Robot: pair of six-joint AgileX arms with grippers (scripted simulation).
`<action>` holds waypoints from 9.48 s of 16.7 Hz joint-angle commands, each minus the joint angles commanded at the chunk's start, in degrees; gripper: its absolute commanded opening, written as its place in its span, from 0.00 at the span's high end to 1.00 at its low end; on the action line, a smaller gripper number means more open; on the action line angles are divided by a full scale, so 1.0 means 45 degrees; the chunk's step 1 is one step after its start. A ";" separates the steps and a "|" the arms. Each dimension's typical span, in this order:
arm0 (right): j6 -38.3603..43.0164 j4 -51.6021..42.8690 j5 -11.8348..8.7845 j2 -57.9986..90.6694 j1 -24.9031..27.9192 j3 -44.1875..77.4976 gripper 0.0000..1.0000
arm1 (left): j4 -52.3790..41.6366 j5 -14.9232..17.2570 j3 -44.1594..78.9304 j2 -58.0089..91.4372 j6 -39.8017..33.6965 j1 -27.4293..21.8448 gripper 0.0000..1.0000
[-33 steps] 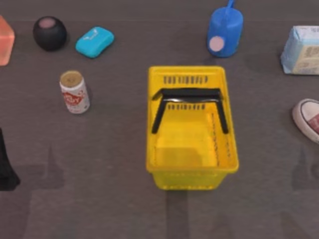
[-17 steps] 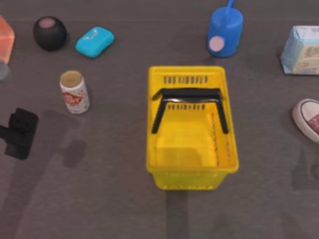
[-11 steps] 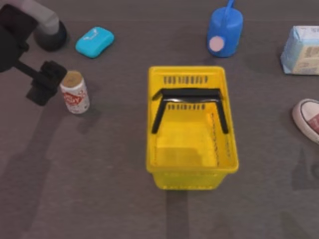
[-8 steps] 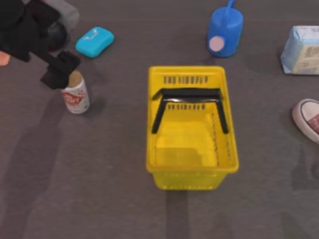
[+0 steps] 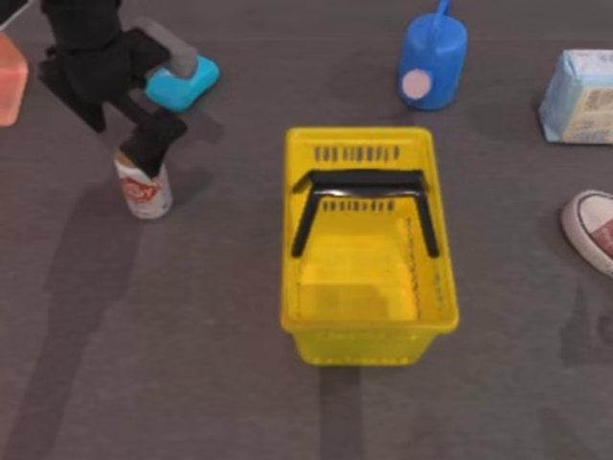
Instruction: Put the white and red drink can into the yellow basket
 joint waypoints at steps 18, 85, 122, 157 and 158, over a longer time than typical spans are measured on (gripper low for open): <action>0.0000 0.0000 0.0000 0.0000 0.0000 0.0000 0.00 | 0.2227 -0.0045 -0.1690 0.0700 0.0136 0.0035 0.00; 0.0000 0.0000 0.0000 0.0000 0.0000 0.0000 0.00 | 3.0446 1.6116 -1.1644 -0.0537 -0.7340 -0.1210 1.00; -0.3653 -0.5227 -0.0150 0.7121 0.2459 0.6995 0.00 | 2.7415 1.1941 -1.4503 -0.7281 -0.8586 0.0141 0.00; -1.3477 -1.8245 0.0043 2.8422 0.8529 2.6668 0.00 | 1.7348 -0.0111 -2.7646 -3.0123 -0.7858 0.2807 0.00; -1.3477 -1.8245 0.0043 2.8422 0.8529 2.6668 0.00 | 1.7348 -0.0111 -2.7646 -3.0123 -0.7858 0.2807 0.00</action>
